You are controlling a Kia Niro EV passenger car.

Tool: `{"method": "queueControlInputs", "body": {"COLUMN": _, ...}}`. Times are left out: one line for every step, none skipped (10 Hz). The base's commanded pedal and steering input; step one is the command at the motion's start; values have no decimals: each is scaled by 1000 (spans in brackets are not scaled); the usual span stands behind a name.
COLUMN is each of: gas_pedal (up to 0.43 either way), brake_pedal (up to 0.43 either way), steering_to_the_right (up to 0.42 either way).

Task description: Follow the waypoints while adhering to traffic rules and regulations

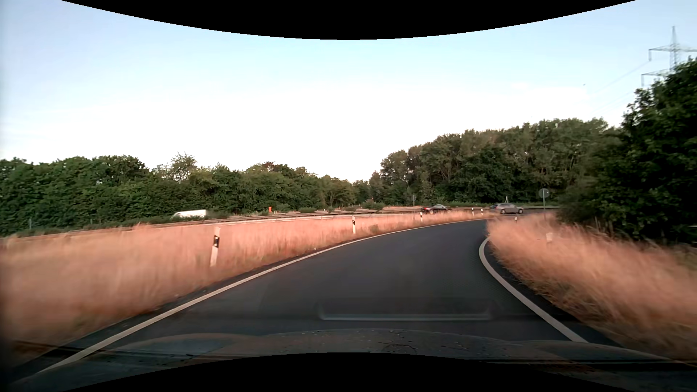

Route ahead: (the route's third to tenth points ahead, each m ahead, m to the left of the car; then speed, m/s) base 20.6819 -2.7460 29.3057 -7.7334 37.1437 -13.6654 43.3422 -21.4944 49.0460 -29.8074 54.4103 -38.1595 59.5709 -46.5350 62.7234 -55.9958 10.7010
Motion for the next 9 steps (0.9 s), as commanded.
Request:
{"method": "queueControlInputs", "body": {"gas_pedal": 0, "brake_pedal": 0, "steering_to_the_right": 84}}
{"method": "queueControlInputs", "body": {"gas_pedal": 0, "brake_pedal": 0, "steering_to_the_right": 84}}
{"method": "queueControlInputs", "body": {"gas_pedal": 0, "brake_pedal": 0, "steering_to_the_right": 84}}
{"method": "queueControlInputs", "body": {"gas_pedal": 0, "brake_pedal": 0, "steering_to_the_right": 84}}
{"method": "queueControlInputs", "body": {"gas_pedal": 0, "brake_pedal": 0, "steering_to_the_right": 85}}
{"method": "queueControlInputs", "body": {"gas_pedal": 0, "brake_pedal": 0, "steering_to_the_right": 86}}
{"method": "queueControlInputs", "body": {"gas_pedal": 8, "brake_pedal": 0, "steering_to_the_right": 87}}
{"method": "queueControlInputs", "body": {"gas_pedal": 20, "brake_pedal": 0, "steering_to_the_right": 88}}
{"method": "queueControlInputs", "body": {"gas_pedal": 20, "brake_pedal": 0, "steering_to_the_right": 90}}
